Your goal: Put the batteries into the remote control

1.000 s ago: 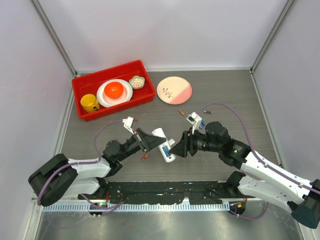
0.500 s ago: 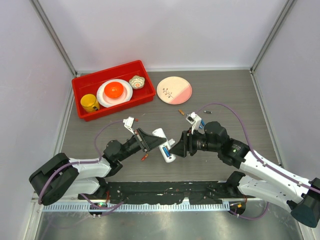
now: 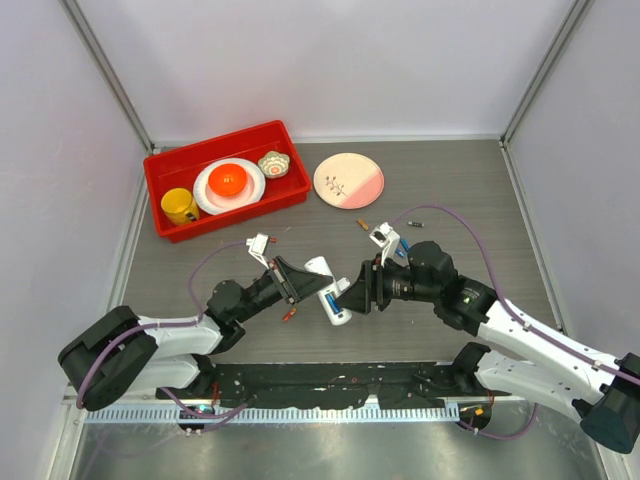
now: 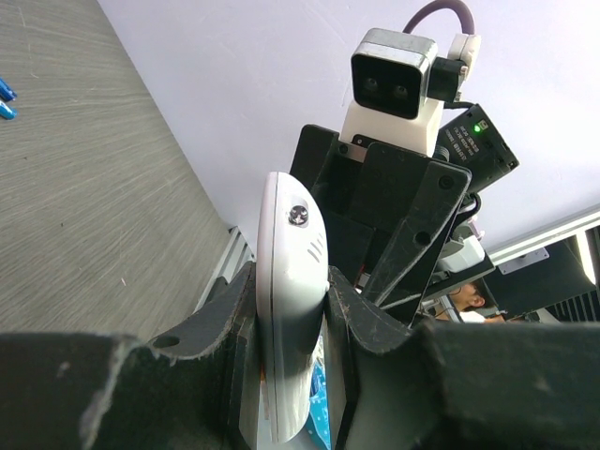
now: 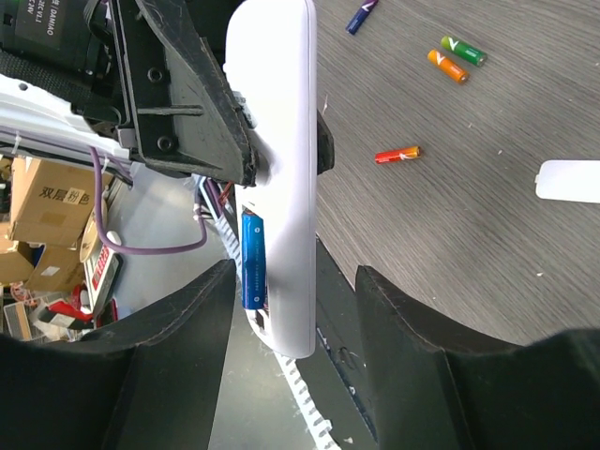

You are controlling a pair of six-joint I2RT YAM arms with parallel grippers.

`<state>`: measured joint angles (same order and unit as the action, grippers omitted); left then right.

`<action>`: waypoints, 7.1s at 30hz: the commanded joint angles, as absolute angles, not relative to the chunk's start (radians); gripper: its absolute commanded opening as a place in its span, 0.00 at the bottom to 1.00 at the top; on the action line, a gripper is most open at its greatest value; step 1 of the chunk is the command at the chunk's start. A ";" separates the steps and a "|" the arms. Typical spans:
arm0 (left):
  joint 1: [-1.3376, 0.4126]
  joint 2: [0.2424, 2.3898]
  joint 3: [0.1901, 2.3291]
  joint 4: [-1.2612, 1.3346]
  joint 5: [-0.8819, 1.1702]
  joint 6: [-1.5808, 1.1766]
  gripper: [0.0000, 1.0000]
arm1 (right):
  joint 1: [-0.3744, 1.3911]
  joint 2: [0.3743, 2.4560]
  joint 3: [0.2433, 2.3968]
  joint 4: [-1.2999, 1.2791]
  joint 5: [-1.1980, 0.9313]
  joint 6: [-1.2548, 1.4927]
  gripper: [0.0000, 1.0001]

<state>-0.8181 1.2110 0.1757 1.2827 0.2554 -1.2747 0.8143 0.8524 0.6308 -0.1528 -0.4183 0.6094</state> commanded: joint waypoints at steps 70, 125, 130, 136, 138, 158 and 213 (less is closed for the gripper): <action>-0.874 1.154 0.210 1.514 0.153 -1.206 0.00 | 0.867 1.009 0.617 0.017 -0.301 0.719 0.38; -0.905 1.091 0.183 1.368 0.032 -1.144 0.00 | 0.887 0.925 0.672 -0.037 -0.357 0.690 0.64; -0.905 1.100 0.193 1.353 0.041 -1.147 0.00 | 0.888 0.936 0.683 -0.037 -0.373 0.690 0.65; -0.905 1.111 0.207 1.356 0.069 -1.152 0.00 | 0.887 0.960 0.675 -0.017 -0.376 0.710 0.65; -0.904 1.115 0.206 1.367 0.077 -1.155 0.00 | 0.888 0.966 0.670 -0.005 -0.376 0.716 0.65; -0.904 1.172 0.181 1.457 0.098 -1.167 0.00 | 0.881 1.003 0.699 0.037 -0.428 0.735 0.68; -0.887 1.226 0.218 1.546 0.158 -1.284 0.00 | 0.772 0.931 0.448 0.316 -0.555 0.927 0.56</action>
